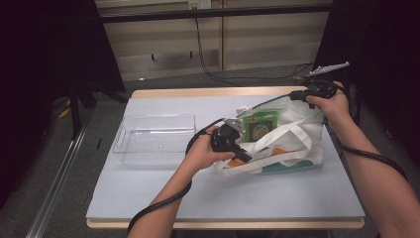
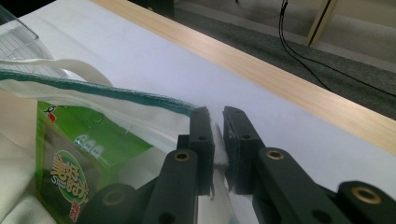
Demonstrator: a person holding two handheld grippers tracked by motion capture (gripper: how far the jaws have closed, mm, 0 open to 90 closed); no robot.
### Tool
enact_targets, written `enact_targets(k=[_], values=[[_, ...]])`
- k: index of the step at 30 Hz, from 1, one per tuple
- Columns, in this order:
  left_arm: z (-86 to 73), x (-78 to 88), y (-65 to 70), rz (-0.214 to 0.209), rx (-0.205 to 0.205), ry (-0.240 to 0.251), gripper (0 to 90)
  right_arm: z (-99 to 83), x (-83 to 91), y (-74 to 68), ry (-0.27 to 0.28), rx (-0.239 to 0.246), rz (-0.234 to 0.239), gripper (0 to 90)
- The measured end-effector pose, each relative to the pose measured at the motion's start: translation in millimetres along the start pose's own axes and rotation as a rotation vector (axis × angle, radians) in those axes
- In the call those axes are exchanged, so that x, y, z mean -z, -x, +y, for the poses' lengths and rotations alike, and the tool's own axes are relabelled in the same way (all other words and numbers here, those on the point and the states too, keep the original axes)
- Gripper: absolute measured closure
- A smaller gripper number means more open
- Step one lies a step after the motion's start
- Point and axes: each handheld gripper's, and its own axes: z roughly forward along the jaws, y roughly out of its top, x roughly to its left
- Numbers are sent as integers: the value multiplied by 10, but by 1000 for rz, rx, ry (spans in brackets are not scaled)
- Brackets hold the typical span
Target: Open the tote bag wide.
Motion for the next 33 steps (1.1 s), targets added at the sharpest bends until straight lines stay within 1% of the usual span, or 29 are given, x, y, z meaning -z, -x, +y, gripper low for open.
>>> enact_targets(k=[5,6,7,8,12,14,15,16,18,21,22,23,24,25,27,28,29,30,31,32,33], values=[[-26,-29,3,1,-5,-9,836,-24,-33,11,-3,-2,1,821],[-33,-38,3,-3,1,-6,836,-29,-39,14,-4,0,-5,821],[-41,-41,-5,-5,-2,-10,836,-35,-48,16,-5,-3,-1,822],[-47,-45,-7,-6,4,-7,835,-41,-56,20,-7,-3,-5,822],[-59,-59,-19,-11,9,-9,836,-65,-88,32,-9,-8,-6,822],[-57,-66,-28,-5,1,-17,836,-77,-103,39,-11,-10,-9,822],[-58,-73,-29,-8,11,-14,836,-83,-110,42,-13,-10,-11,822],[-57,-76,-38,-6,4,-19,836,-89,-118,47,-12,-11,-7,822],[-59,-88,-44,-12,13,-16,836,-97,-127,51,-17,-12,-17,822],[-57,-96,-63,-4,5,-26,836,-113,-149,65,-16,-14,-11,821],[-58,-102,-62,-6,15,-21,836,-120,-155,67,-19,-18,-16,821],[-58,-103,-72,-8,9,-27,836,-129,-164,75,-18,-17,-10,821],[-61,-109,-79,-6,10,-29,836,-138,-174,76,-20,-20,-11,821],[-65,-121,-79,-4,19,-25,836,-149,-183,81,-22,-22,-15,822],[-66,-126,-98,-6,13,-34,836,-172,-206,90,-24,-27,-13,822],[-70,-138,-96,-1,23,-28,836,-185,-220,96,-23,-28,-11,821],[-71,-144,-105,-8,22,-32,836,-198,-231,102,-24,-33,-10,821],[-73,-153,-107,-1,21,-35,836,-210,-243,109,-25,-37,-12,822],[-74,-155,-116,-8,19,-45,836,-224,-258,117,-22,-39,-8,822],[-75,-168,-122,-3,15,-45,836,-236,-267,120,-28,-43,-12,822],[-75,-170,-116,3,26,-55,836,-248,-279,126,-28,-44,-9,821]])
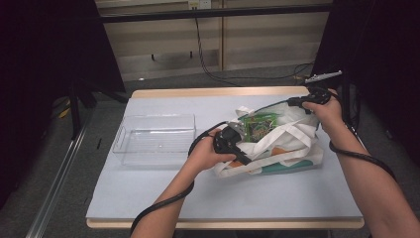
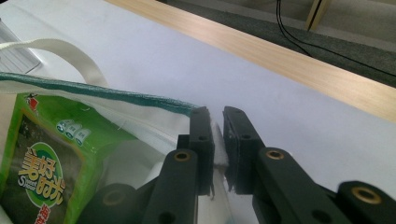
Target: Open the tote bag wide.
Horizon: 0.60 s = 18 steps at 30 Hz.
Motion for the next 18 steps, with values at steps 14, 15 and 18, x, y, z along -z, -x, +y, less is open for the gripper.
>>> enact_targets(k=[14,15,18], values=[[-26,12,-2,-17,13,-1,828,-86,-6,27,20,-9,8,800],[-19,19,0,-14,13,2,799,-87,11,23,24,-8,-1,782],[-11,53,5,-2,26,28,702,-87,74,4,37,5,-17,715]])
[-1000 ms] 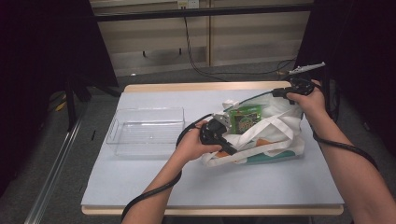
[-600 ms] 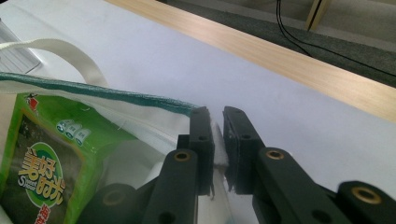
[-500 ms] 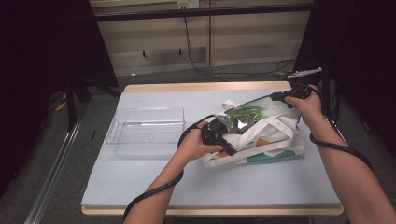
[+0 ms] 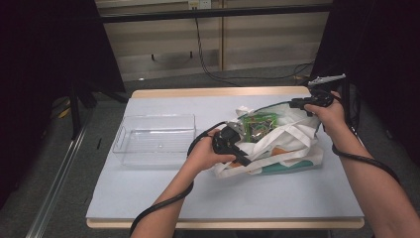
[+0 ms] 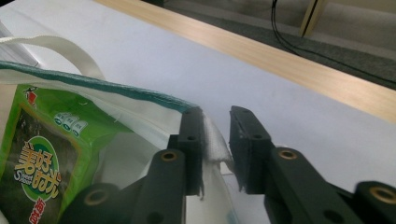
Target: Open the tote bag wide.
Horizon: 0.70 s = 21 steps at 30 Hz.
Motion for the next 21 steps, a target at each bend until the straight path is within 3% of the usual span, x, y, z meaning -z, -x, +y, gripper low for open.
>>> enact_targets(k=[2,5,11,14,21], values=[[15,46,5,-11,18,21,673,10,46,-15,7,1,-17,644],[52,112,40,1,29,51,589,30,105,-37,21,11,-29,617],[129,243,70,38,34,90,531,89,227,-105,29,19,-48,576],[174,265,95,51,15,84,503,105,278,-172,27,35,-37,568],[307,352,117,95,20,100,461,136,402,-322,17,63,-28,549]])
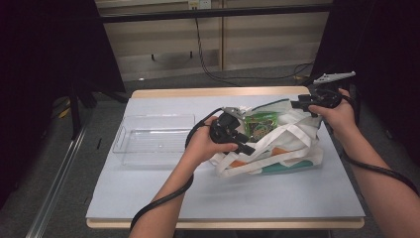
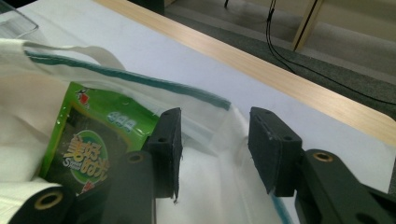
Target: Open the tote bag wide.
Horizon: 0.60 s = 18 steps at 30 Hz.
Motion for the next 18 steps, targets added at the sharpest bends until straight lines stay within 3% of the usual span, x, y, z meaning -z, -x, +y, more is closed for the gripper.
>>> enact_targets(k=[10,18], values=[[160,79,-42,57,-12,20,468,-27,88,-158,-4,24,45,575],[221,111,-124,108,-11,30,462,-23,90,-323,-29,75,72,593]])
